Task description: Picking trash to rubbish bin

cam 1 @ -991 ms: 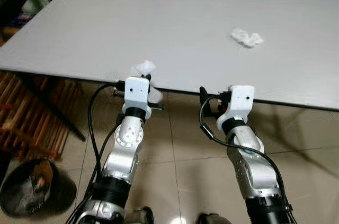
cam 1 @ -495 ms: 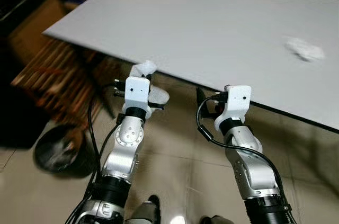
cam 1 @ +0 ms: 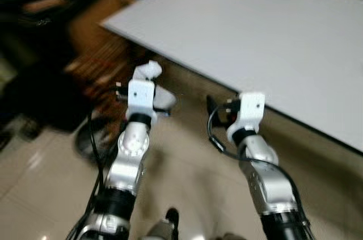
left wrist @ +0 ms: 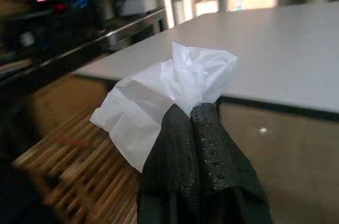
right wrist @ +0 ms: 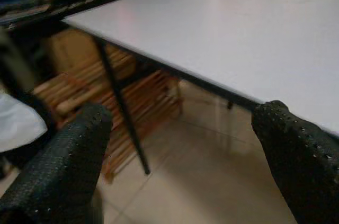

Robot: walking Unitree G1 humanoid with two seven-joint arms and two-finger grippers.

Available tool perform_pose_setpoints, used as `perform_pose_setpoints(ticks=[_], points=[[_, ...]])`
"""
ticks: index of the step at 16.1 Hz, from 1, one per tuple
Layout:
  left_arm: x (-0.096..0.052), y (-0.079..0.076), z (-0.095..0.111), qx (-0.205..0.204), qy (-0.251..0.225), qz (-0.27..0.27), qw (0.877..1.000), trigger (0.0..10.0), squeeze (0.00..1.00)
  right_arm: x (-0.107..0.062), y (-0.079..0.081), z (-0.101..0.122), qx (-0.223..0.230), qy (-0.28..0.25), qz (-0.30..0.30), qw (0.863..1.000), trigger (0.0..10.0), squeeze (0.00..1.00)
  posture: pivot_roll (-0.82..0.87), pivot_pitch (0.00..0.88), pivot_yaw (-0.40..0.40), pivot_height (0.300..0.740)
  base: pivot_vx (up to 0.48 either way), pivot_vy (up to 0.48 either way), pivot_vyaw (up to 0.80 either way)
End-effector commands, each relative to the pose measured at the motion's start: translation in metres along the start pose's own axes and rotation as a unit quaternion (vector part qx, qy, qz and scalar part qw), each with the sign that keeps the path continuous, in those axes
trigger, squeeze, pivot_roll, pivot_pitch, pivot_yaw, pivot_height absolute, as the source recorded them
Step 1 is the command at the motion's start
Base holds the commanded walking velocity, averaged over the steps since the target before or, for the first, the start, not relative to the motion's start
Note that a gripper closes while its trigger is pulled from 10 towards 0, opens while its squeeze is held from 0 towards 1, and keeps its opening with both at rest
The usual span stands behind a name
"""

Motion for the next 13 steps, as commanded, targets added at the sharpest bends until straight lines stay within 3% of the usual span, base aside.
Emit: perform_pose_setpoints(ticks=[1,4,6,9,10,13], points=[[-0.002,0.001,-0.003,0.002,0.005,0.004,1.000,10.0,0.00,0.000,0.004,0.000,0.003,0.003,0.006,1.000,10.0,0.00,-0.07,0.156,0.051,0.740,0.000,0.000,0.80],[-0.002,0.001,-0.003,0.002,0.005,0.005,1.000,10.0,0.00,0.000,0.006,0.000,0.005,0.003,0.012,1.000,10.0,0.00,-0.07,0.154,0.050,0.740,0.000,0.000,0.80],[-0.002,0.001,-0.003,0.001,0.005,0.004,1.000,10.0,0.00,-0.002,0.018,-0.002,0.015,0.005,0.059,0.998,10.0,0.00,-0.07,0.154,0.050,0.740,0.000,0.000,0.80],[-0.003,0.000,-0.003,0.002,0.006,0.003,1.000,10.0,0.00,-0.011,0.045,-0.006,0.045,0.014,0.152,0.987,10.0,0.00,-0.07,0.153,0.048,0.740,0.000,0.000,0.00],[-0.002,0.000,-0.003,0.002,0.006,0.002,1.000,10.0,0.00,-0.016,0.054,-0.006,0.034,0.012,0.186,0.982,10.0,0.00,-0.07,0.149,0.047,0.740,0.000,0.000,0.00],[-0.002,-0.001,-0.004,0.002,0.007,-0.001,1.000,10.0,0.00,-0.021,0.062,-0.003,0.044,0.006,0.222,0.974,10.0,0.00,-0.07,0.145,0.046,0.740,0.000,0.000,0.00]])
Point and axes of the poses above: a point about 5 cm out from each wrist's last joint towards the gripper, its own x axis pointing out of the wrist towards the gripper, its own z axis along the axis of the wrist's last joint, y = z × x, the point moved 6 cm from there along x, pointing out of the wrist towards the gripper, and after that the axes turned 12 degrees about -x, right-handed, at the moved point
